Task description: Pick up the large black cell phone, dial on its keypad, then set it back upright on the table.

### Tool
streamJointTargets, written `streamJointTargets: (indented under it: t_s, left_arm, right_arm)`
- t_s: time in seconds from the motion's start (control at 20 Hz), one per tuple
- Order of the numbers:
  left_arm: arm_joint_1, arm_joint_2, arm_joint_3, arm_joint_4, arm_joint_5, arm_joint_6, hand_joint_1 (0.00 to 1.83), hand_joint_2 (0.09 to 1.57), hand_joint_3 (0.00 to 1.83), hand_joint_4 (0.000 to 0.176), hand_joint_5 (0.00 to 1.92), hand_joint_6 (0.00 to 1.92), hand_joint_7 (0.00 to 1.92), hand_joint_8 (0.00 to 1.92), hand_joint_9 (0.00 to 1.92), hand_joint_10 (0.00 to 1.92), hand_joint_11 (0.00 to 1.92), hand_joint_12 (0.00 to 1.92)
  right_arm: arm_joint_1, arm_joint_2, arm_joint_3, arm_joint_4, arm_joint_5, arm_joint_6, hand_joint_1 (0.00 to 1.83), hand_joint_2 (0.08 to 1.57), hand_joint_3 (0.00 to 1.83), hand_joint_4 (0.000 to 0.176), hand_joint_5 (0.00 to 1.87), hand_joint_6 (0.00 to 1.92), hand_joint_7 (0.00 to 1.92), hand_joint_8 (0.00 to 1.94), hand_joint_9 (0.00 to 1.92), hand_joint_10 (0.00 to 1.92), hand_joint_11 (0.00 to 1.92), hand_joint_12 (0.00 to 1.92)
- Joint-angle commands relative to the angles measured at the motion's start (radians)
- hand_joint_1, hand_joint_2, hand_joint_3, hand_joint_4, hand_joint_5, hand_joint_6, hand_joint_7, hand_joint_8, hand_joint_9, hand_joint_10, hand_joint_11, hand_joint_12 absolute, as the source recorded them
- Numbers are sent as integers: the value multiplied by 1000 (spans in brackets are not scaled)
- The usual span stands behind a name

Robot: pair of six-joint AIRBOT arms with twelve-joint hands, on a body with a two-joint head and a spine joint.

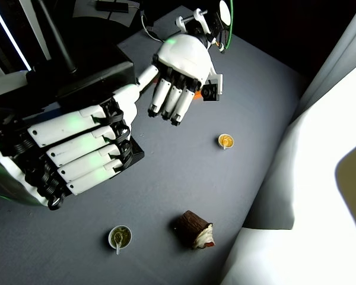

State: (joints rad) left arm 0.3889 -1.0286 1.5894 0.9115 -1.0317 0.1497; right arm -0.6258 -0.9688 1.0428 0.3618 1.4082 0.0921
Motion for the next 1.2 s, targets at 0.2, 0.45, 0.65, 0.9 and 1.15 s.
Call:
streamJointTargets:
  t_s: [0.2, 0.45, 0.65, 0.9, 1.15]
  left_arm:
    - [-23, -6, -50, -93, -77, 16, 1315, 1012, 617, 136, 0, 0, 646, 1731, 987, 1921, 741, 1921]
    - [-41, -2, -105, -98, -60, 18, 1314, 999, 648, 132, 0, 0, 648, 1744, 1004, 1921, 740, 1921]
    - [-25, 18, -62, -118, -94, -5, 1316, 990, 652, 125, 0, 0, 657, 1727, 977, 1921, 826, 1921]
    - [3, 73, -23, -116, -157, -89, 1316, 986, 679, 128, 0, 0, 650, 1755, 1005, 1921, 722, 1921]
    - [15, 121, -9, -110, -247, -267, 1320, 973, 675, 117, 0, 0, 671, 1722, 993, 1921, 836, 1921]
  right_arm:
    - [17, 9, 0, -8, 139, 19, 1487, 1102, 0, 0, 1042, 659, 960, 899, 904, 1173, 821, 1628]
    - [18, 9, -2, -8, 139, 19, 1489, 1091, 1, 0, 1076, 602, 984, 857, 925, 1147, 838, 1607]
    - [18, 10, -3, -8, 139, 19, 1491, 1085, 2, 0, 1070, 620, 1008, 822, 942, 1114, 839, 1595]
    - [17, 10, 6, -5, 143, 19, 1489, 1096, 0, 0, 1056, 665, 968, 867, 918, 1151, 836, 1604]
    - [-26, 10, 20, 12, 171, 24, 1485, 1111, 1, 0, 1011, 728, 919, 962, 884, 1188, 828, 1628]
